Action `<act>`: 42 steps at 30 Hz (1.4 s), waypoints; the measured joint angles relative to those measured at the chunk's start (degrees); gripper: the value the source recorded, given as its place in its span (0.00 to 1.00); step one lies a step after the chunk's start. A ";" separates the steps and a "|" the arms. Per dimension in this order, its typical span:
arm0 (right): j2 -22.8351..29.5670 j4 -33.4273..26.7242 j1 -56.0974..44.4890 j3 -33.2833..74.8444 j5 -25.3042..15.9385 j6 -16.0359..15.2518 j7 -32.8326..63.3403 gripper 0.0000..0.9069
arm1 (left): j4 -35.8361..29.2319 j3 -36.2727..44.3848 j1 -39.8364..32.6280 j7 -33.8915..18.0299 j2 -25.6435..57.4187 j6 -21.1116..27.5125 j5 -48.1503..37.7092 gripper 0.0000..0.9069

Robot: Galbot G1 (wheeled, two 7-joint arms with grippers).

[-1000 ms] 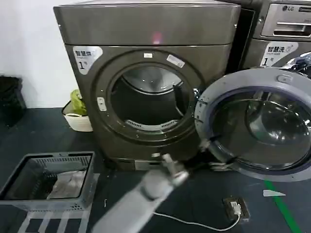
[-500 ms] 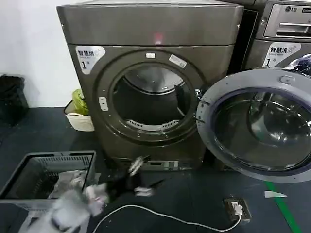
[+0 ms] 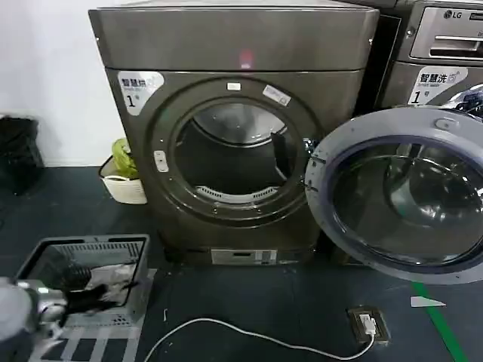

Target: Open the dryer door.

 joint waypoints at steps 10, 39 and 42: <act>0.96 0.07 -0.43 0.28 -0.01 1.56 -1.49 1.00 | 6.29 -1.87 -5.77 1.34 -3.17 -1.74 24.52 1.00; 1.45 -1.18 -0.13 -0.50 -0.26 3.86 -2.87 1.00 | 14.25 3.47 -13.22 7.20 -4.49 5.17 21.00 1.00; 1.42 -1.18 -0.12 -0.62 -0.26 3.86 -2.87 1.00 | 14.20 3.46 -13.24 7.28 -4.42 5.11 20.75 1.00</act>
